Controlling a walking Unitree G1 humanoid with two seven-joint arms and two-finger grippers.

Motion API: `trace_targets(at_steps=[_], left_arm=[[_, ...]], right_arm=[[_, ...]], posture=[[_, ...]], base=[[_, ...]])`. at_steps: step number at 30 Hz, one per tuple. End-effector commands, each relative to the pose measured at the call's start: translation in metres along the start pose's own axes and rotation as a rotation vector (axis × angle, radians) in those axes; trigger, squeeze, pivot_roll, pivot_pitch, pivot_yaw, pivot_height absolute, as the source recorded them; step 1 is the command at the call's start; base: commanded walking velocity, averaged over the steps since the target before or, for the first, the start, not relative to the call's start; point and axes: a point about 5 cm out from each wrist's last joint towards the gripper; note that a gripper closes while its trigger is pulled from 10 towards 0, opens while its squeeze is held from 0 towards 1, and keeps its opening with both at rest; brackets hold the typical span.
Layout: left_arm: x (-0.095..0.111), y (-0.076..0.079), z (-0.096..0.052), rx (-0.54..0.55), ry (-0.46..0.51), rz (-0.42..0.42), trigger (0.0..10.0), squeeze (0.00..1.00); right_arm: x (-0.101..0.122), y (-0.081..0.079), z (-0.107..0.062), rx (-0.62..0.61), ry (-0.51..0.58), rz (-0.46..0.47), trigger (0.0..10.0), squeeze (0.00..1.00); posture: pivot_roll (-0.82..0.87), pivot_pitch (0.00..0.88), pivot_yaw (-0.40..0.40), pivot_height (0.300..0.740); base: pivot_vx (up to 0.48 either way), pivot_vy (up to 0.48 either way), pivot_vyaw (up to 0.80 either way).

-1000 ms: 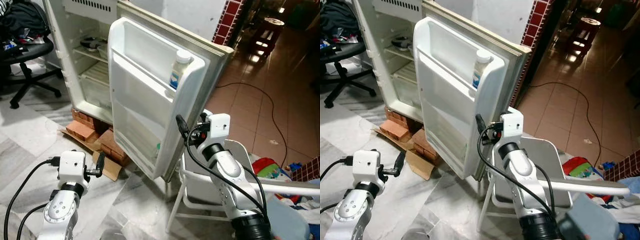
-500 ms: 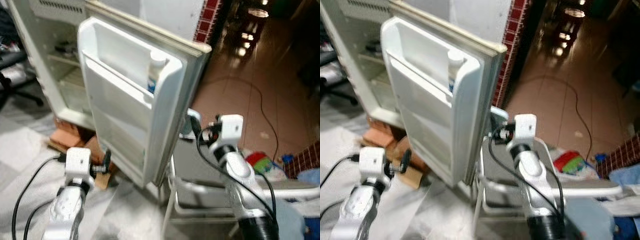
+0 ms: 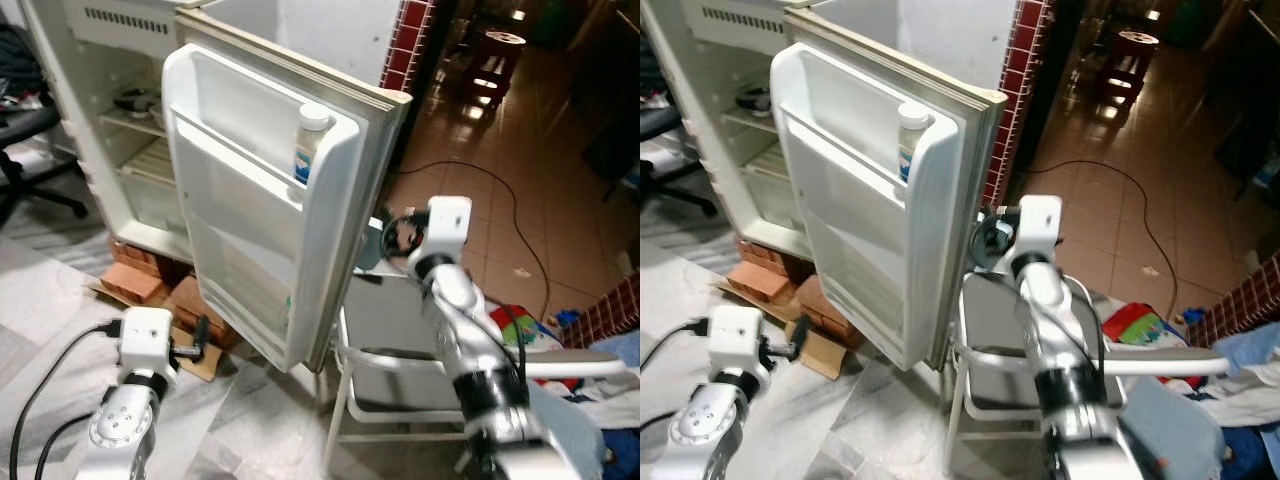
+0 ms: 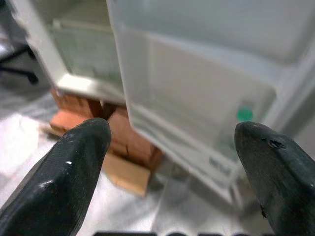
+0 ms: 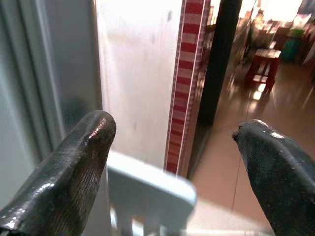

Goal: Restocking fridge

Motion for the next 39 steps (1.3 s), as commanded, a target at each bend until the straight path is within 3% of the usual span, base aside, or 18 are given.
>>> trace_targets(at_steps=[1, 5, 7, 9, 11, 14, 15, 16, 20, 21, 24, 25, 30, 32, 33, 39], left_arm=[[0.000, 0.001, -0.002, -0.005, -0.008, 0.021, 10.0, 0.00], [-0.003, 0.000, -0.004, 0.013, -0.023, 0.019, 10.0, 0.00], [-0.002, 0.001, -0.002, 0.015, -0.023, 0.016, 10.0, 0.00], [0.000, 0.002, 0.000, 0.014, -0.020, 0.016, 10.0, 0.00], [0.002, 0.004, 0.002, 0.009, -0.012, 0.017, 10.0, 0.00], [0.003, 0.004, 0.003, 0.007, -0.005, 0.019, 10.0, 0.00], [0.003, 0.004, 0.003, 0.007, -0.005, 0.019, 10.0, 0.00], [0.004, 0.004, 0.003, 0.006, -0.004, 0.019, 10.0, 0.00], [0.004, 0.004, 0.004, 0.003, 0.000, 0.025, 10.0, 0.00], [0.004, 0.004, 0.004, 0.003, 0.000, 0.025, 10.0, 0.00], [0.005, 0.003, 0.006, 0.003, 0.002, 0.025, 10.0, 0.00], [0.005, 0.003, 0.007, 0.003, 0.005, 0.026, 10.0, 0.00], [0.005, 0.002, 0.008, 0.003, 0.007, 0.026, 10.0, 0.00], [0.005, 0.000, 0.009, 0.004, 0.006, 0.028, 10.0, 0.00], [0.005, 0.000, 0.009, 0.004, 0.006, 0.028, 10.0, 0.00], [0.010, -0.003, 0.013, 0.004, 0.019, 0.037, 10.0, 0.00]], right_arm=[[0.001, 0.000, 0.007, -0.037, -0.013, 0.007, 10.0, 0.00], [0.015, -0.021, 0.022, -0.019, -0.022, 0.056, 10.0, 0.00], [0.023, -0.051, 0.027, 0.045, -0.030, 0.100, 10.0, 0.00], [0.027, -0.071, 0.028, 0.098, -0.027, 0.116, 10.0, 0.00], [0.033, -0.086, 0.028, 0.164, -0.026, 0.189, 10.0, 0.00], [0.043, -0.125, 0.019, 0.443, -0.025, 0.337, 10.0, 0.00], [0.043, -0.125, 0.019, 0.443, -0.025, 0.337, 10.0, 0.00], [0.045, -0.134, 0.014, 0.529, -0.033, 0.401, 10.0, 0.00], [0.067, -0.161, -0.021, 0.993, -0.006, 0.696, 10.0, 0.00], [0.067, -0.161, -0.021, 0.993, -0.006, 0.696, 10.0, 0.00], [0.076, -0.154, -0.052, 1.249, 0.001, 0.746, 10.0, 0.00], [0.076, -0.145, -0.064, 1.334, -0.012, 0.768, 10.0, 0.00], [0.068, -0.121, -0.078, 1.407, -0.063, 0.781, 10.0, 0.00], [0.046, -0.104, -0.076, 1.328, -0.135, 0.702, 10.0, 0.00], [0.046, -0.104, -0.076, 1.328, -0.135, 0.702, 10.0, 0.00], [0.010, -0.073, -0.062, 1.059, -0.224, 0.526, 10.0, 0.00]], posture=[[0.26, 0.000, -0.105, 0.740], [0.27, 0.000, -0.119, 0.740], [0.27, 0.000, -0.127, 0.740], [0.28, 0.000, -0.128, 0.740], [0.28, 0.000, -0.130, 0.740], [0.28, 0.000, -0.132, 0.740], [0.28, 0.000, -0.132, 0.740], [0.28, 0.000, -0.132, 0.740], [0.27, 0.000, -0.130, 0.740], [0.27, 0.000, -0.130, 0.740], [0.27, 0.000, -0.127, 0.740], [0.27, 0.000, -0.127, 0.740], [0.26, 0.000, -0.125, 0.740], [0.26, 0.000, -0.121, 0.740], [0.26, 0.000, -0.121, 0.740], [0.25, 0.000, -0.114, 0.740]], base=[[0.000, 0.000, 0.00], [0.000, 0.000, 0.00], [0.000, 0.000, 0.00], [0.000, 0.000, 0.00], [0.000, 0.000, 0.00], [0.000, 0.000, 0.00], [0.000, 0.000, 0.00], [0.000, 0.000, 0.00], [0.000, 0.000, 0.00], [0.000, 0.000, 0.00], [0.000, 0.000, 0.00], [0.000, 0.000, 0.00], [0.000, 0.000, 0.00], [0.000, 0.000, 0.00], [0.000, 0.000, 0.00], [0.000, 0.000, 0.00]])
Point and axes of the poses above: a point about 5 cm out from each wrist's last joint towards the gripper, its own z axis pointing out of the wrist towards the gripper, its own x axis along the axis of the wrist's last joint, y = z × x, and after that the axes turned 3 degrees about z, right-handed
